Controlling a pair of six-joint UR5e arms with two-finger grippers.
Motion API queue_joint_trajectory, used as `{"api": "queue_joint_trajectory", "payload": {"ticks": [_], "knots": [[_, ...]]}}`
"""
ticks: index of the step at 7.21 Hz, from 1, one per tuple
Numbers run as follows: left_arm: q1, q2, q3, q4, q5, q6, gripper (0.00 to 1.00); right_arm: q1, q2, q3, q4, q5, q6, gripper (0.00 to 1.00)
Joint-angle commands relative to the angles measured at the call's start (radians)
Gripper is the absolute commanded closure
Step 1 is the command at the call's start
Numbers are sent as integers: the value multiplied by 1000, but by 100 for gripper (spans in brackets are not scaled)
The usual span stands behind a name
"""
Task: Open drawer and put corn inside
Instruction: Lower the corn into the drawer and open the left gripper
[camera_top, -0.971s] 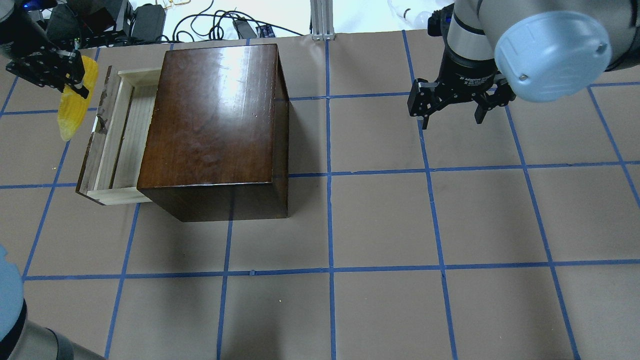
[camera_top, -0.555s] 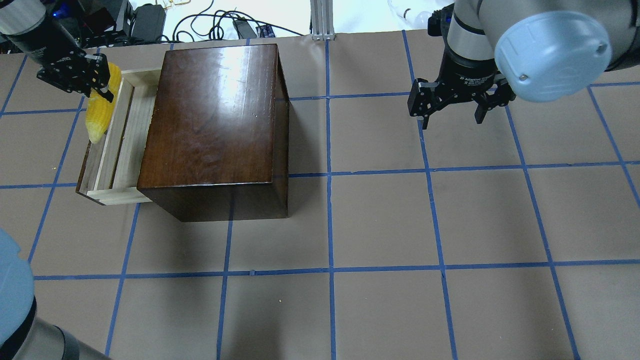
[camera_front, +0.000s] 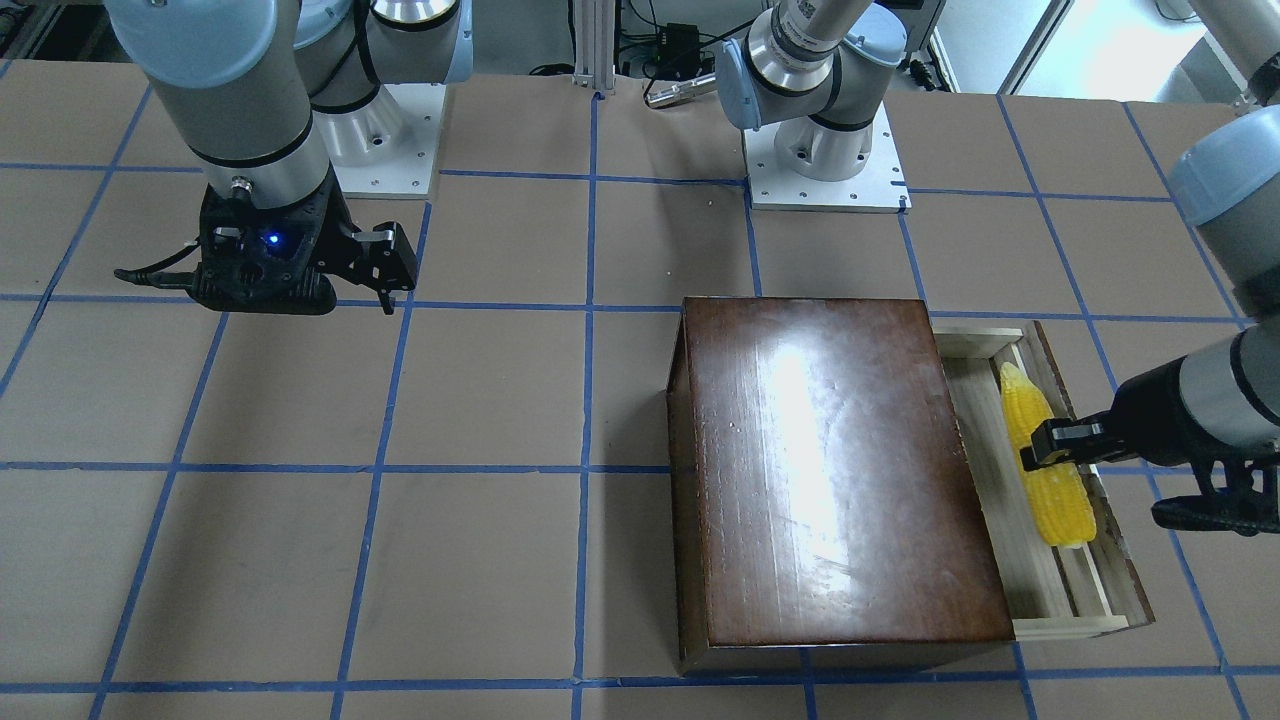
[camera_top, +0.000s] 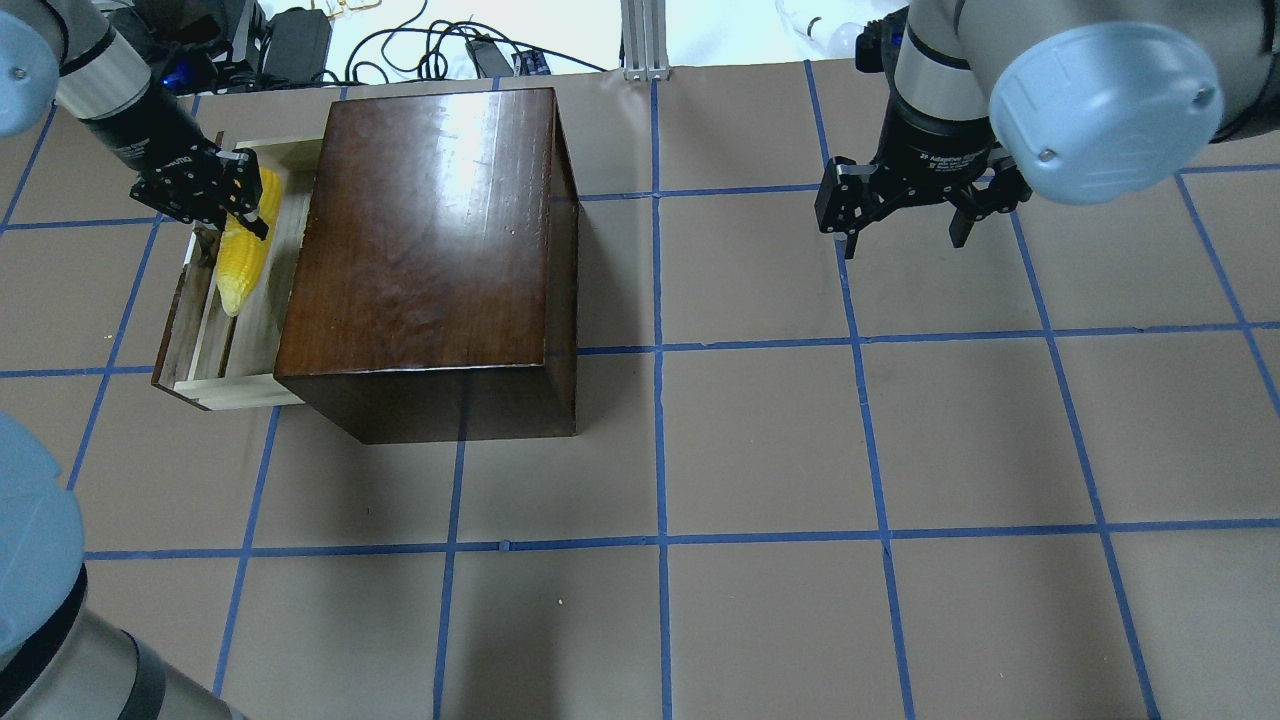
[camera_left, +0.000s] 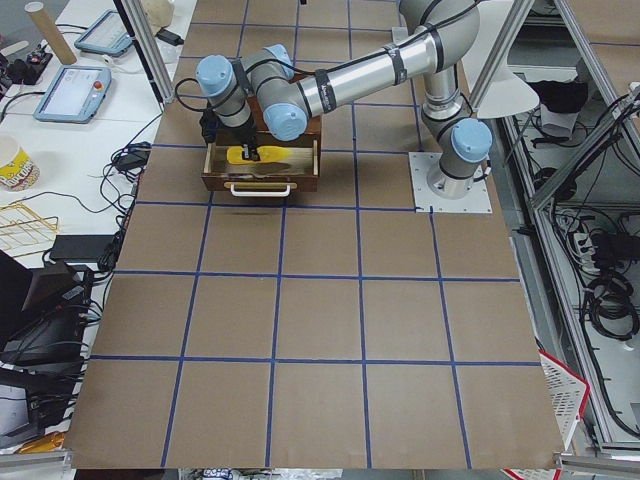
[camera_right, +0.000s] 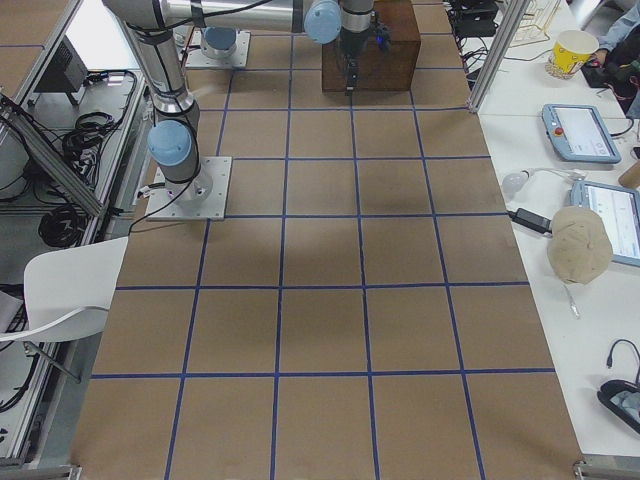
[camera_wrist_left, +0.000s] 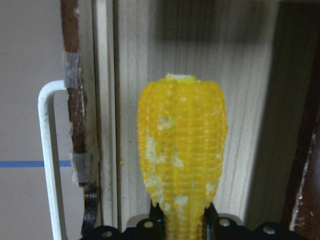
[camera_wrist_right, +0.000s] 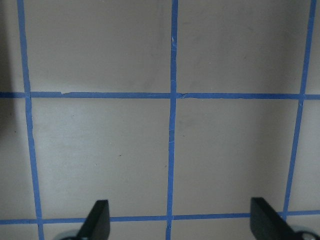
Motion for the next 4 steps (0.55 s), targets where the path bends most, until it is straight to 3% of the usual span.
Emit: {"api": "queue_joint_trajectory", "payload": {"ticks": [1,2,3,4], "knots": [[-1,-19,-1,4,1,7,100,0,0,0,0,-1,0,0],[-1,-32,-1,30,0,6,96,0,0,0,0,-1,0,0],[-1,-45,-1,46,0,4,86,0,0,0,1,-1,0,0],[-1,-54,-1,58,-2,4,66,0,0,0,0,-1,0,0]]}}
